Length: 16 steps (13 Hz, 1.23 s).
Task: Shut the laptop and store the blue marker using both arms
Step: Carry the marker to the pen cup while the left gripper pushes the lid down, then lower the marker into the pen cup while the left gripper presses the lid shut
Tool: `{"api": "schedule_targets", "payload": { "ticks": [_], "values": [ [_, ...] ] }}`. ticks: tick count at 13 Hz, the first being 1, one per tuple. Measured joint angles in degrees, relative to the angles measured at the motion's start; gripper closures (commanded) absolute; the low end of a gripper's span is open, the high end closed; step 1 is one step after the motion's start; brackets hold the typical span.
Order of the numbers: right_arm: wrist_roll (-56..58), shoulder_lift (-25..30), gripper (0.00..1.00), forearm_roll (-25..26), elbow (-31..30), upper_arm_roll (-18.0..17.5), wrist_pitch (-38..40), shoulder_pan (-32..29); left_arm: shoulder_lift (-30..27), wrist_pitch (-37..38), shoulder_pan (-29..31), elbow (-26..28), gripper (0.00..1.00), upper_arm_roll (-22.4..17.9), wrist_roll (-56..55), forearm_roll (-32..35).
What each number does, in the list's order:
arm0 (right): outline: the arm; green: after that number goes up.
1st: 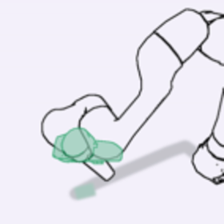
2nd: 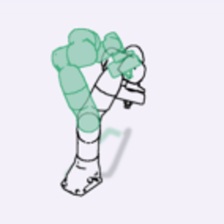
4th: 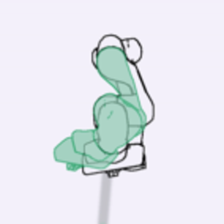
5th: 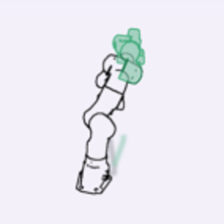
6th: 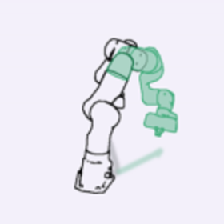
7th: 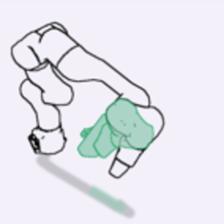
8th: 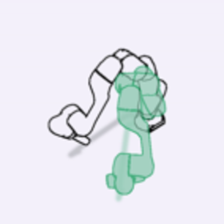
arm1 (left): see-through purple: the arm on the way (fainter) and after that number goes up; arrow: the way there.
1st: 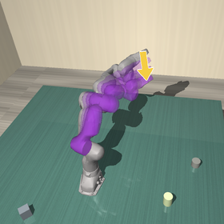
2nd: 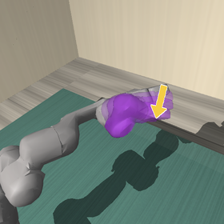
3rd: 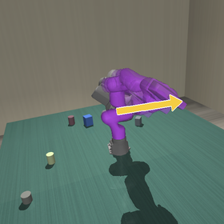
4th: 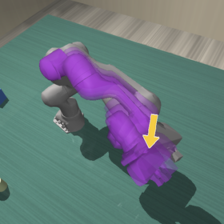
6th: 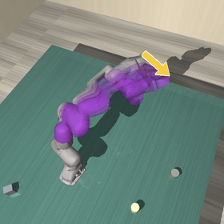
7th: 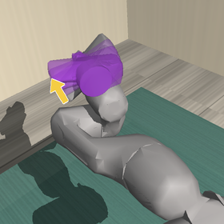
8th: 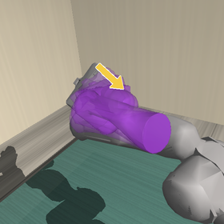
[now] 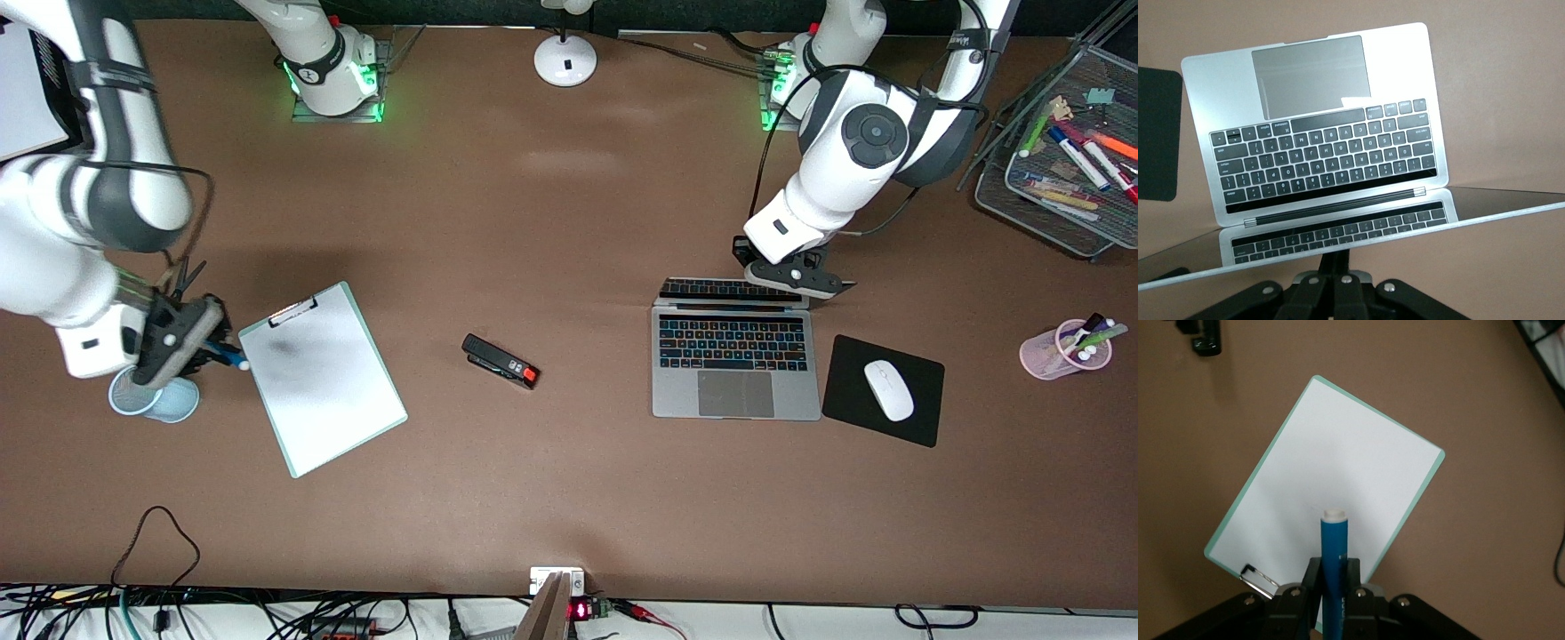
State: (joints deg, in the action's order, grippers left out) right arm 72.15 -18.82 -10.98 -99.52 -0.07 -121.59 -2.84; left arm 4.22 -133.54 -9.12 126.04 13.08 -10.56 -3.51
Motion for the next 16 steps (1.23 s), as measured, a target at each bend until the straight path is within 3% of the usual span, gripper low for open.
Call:
{"api": "schedule_targets", "payload": {
  "ticks": [2,7,11,16],
  "values": [
    [10.44,0.02,1.00,-3.22,1.80,0.08,1.31,-2.60,0.79,-1.88,0.13,0.00,1.00,-0.03,0.00,0.00],
    [33.69,-0.21,1.00,-16.70,2.91,0.30,2.38,-10.62,4.15,-7.36,0.31,-0.37,1.00,-0.22,0.01,0.00],
    [45.55,-2.55,1.00,-28.87,2.94,0.40,6.12,-16.64,6.84,-8.44,0.68,-3.23,1.00,-0.45,0.12,0.11],
    [54.89,-7.93,1.00,-38.09,3.74,0.39,8.31,-21.16,11.90,-11.52,2.28,-7.21,1.00,-0.63,0.35,2.51]
  ]
}}
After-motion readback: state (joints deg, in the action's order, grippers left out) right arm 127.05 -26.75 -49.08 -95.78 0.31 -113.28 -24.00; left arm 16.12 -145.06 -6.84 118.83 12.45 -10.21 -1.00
